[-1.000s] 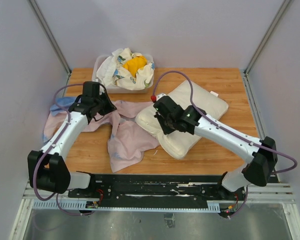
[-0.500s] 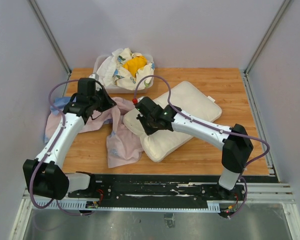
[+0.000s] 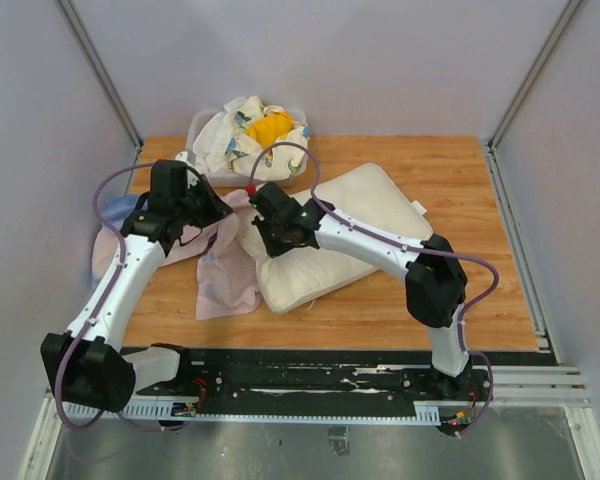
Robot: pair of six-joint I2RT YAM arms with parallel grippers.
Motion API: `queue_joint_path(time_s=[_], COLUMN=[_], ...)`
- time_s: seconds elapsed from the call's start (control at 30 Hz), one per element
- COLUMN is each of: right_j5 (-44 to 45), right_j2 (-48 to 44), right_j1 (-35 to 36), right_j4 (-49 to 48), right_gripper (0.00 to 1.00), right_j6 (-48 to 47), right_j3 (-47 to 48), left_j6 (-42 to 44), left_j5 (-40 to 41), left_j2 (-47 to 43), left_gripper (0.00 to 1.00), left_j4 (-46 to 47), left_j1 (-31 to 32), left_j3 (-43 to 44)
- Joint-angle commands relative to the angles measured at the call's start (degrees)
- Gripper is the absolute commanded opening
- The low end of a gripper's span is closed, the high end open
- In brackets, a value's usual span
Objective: Put the pillow into the pillowcase
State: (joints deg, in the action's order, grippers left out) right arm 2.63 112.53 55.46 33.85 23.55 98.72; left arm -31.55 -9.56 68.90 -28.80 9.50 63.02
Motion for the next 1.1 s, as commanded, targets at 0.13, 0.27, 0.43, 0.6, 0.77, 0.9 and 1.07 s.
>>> queue_joint_path(time_s=[0.13,0.27,0.43,0.6,0.77,0.9,1.07], right_j5=[1.38,5.14,7.90,8.35,5.14,2.08,0.01], right_j2=[2.68,1.37,-0.03,3.91,9.08,12.73,15.60], right_j1=[-5.57,-7.77,-9.25,-9.80,-9.92,-9.74,-9.03], right_j4=[-2.07,-2.51,-4.83,-3.78,-2.47,-1.47,-1.40], right_gripper=[0.01,0.01,0.01,0.01,0.01,0.01,0.01], right_j6=[5.15,7.95,9.28,10.29,11.57,12.16,12.58], right_j3=[6.15,5.86,5.90,10.51,18.69,23.23,22.41], left_j6=[-1.06,-1.42,-1.89,-2.26,-3.85,-5.92,-6.73], left_j5=[-2.99,-3.59,-4.59,-7.77,-12.49,-15.84,-18.15], left_j2=[-3.66,-4.68,-5.68,-5.98,-6.26,-6.68,-7.02], left_gripper=[0.00,0.00,0.00,0.00,0.00,0.00,0.00], left_j4=[0.71,0.94,1.35,2.46,5.54,7.95,7.93], left_j1=[-0.27,-0.27,-0.27,-0.27,-0.27,-0.27,-0.27], left_j3=[-4.62,-6.59,-8.95,-10.76,-14.26,-15.15,-13.70])
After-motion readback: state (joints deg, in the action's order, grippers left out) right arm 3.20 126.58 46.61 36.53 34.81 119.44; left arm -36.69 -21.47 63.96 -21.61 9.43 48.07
